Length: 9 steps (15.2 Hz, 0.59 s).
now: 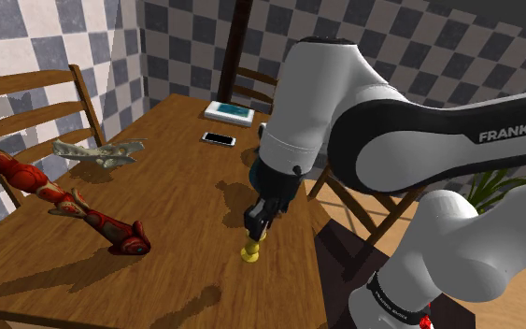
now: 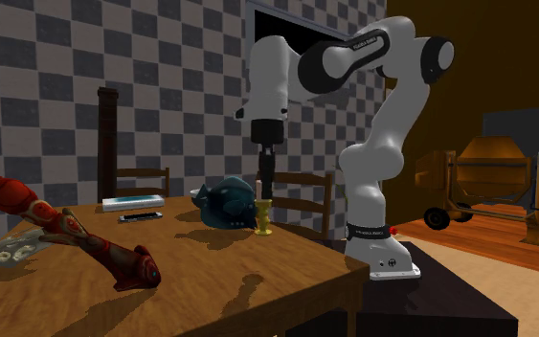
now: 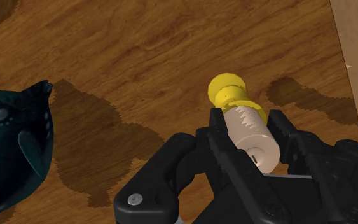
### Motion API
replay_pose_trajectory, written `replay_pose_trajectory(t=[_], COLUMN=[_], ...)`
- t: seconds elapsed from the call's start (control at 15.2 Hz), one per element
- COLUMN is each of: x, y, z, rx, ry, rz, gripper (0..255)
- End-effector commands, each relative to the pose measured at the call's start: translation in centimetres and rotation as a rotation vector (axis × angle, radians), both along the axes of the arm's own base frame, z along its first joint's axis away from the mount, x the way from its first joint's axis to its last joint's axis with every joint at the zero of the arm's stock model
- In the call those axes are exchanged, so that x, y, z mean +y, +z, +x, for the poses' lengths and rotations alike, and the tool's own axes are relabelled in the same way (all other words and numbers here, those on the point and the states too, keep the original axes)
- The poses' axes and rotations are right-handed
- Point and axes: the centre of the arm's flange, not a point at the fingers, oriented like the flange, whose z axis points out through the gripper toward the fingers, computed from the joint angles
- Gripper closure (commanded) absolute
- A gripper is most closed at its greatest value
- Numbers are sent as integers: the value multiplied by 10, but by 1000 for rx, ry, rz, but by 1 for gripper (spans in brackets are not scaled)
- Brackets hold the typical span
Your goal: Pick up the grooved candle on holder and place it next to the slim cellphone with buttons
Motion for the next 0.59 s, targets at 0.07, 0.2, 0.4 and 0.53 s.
replay_pose_trajectory(t=[0.07, 0.2, 0.4, 0.53], x=[-1, -1, -1, -1], y=[16, 26, 42, 53], z=[-1, -1, -1, -1], rx=[0, 0, 0, 0], ry=[0, 0, 0, 0], rz=[0, 0, 0, 0], gripper=[255, 255, 255, 255])
